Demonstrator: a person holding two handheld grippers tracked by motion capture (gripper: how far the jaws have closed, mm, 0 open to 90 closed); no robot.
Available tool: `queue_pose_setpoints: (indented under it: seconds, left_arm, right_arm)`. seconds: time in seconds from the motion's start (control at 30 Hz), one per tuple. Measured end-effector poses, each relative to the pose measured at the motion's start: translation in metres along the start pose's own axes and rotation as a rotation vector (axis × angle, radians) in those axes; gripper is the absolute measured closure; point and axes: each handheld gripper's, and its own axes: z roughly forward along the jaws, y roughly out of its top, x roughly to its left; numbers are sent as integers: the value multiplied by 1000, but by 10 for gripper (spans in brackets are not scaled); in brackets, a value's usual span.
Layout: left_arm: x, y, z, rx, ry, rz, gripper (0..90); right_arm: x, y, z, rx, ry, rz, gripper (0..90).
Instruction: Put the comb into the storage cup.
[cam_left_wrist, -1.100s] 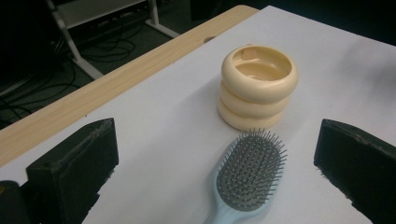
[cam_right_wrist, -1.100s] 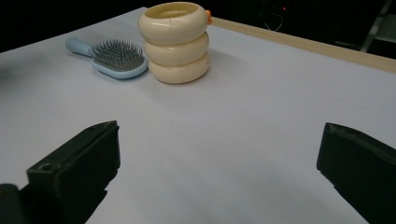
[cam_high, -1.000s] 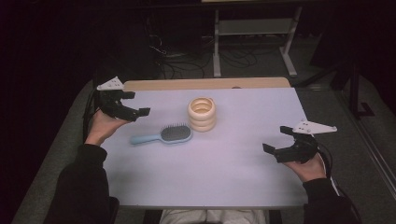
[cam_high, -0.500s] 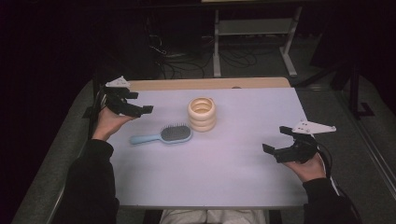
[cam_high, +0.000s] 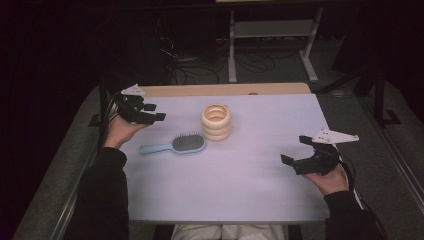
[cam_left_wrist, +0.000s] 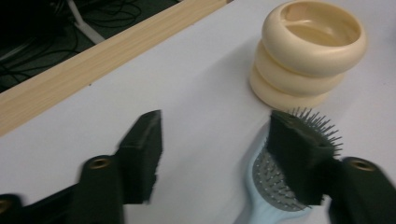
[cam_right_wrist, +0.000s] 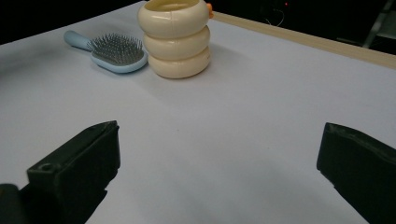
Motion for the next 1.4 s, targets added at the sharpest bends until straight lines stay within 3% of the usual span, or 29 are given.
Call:
queue_pose_setpoints:
  seconds: [0.23,0.37,0.57,0.7,0.77,0.87,1.1,1.2,1.4]
  left_arm:
    - [-2,-2,4,29,94,28,753]
    - [-1,-7,9,71,91,41,899]
    - [2,-16,13,115,71,27,900]
    - [4,-22,15,156,86,19,900]
    - [5,-26,16,172,65,3,900]
    - [4,-31,17,206,53,16,900]
    - [-2,-47,13,207,45,14,900]
    - [-5,-56,14,233,44,25,900]
    - [-2,-68,14,250,28,2,900]
  right_arm:
    - [0,0,0,3,3,-3,0]
    - [1,0,1,8,4,-5,0]
    - [1,0,1,9,5,-5,0]
    - [1,0,2,15,6,-7,0]
    - [1,-1,3,19,8,-7,0]
    - [2,-1,4,29,16,-10,0]
    - [3,-1,5,37,17,-12,0]
    - [3,-1,5,42,17,-9,0]
    - [4,-1,6,45,17,-12,0]
